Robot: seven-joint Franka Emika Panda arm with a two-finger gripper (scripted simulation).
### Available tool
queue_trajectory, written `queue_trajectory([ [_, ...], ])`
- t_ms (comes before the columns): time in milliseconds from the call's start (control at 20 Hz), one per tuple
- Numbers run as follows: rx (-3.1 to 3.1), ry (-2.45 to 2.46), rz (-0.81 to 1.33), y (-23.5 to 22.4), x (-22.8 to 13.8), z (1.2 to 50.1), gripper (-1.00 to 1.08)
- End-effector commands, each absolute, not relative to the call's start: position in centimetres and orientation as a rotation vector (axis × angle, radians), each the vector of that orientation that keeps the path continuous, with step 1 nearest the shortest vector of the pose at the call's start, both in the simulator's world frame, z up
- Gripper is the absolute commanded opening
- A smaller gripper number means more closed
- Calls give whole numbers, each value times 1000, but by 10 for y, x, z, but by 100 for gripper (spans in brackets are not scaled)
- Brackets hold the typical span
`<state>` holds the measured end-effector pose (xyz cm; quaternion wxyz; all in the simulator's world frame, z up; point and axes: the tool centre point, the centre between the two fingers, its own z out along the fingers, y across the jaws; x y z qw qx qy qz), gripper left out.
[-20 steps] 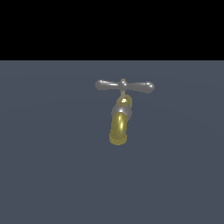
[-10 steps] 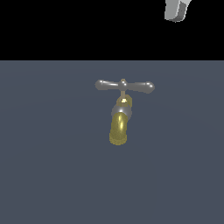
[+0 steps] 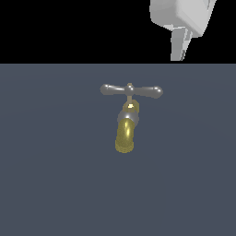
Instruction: Turn on the faucet by rotating a designated handle.
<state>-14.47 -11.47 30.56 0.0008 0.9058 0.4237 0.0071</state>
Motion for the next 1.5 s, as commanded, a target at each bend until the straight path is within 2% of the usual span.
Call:
queue_trajectory([
  [0, 2806, 1404, 19, -119, -134, 293, -100],
  [800, 2573, 1795, 4, -126, -73, 224, -100],
  [1450, 2475, 1935, 0, -122, -50, 199, -100],
])
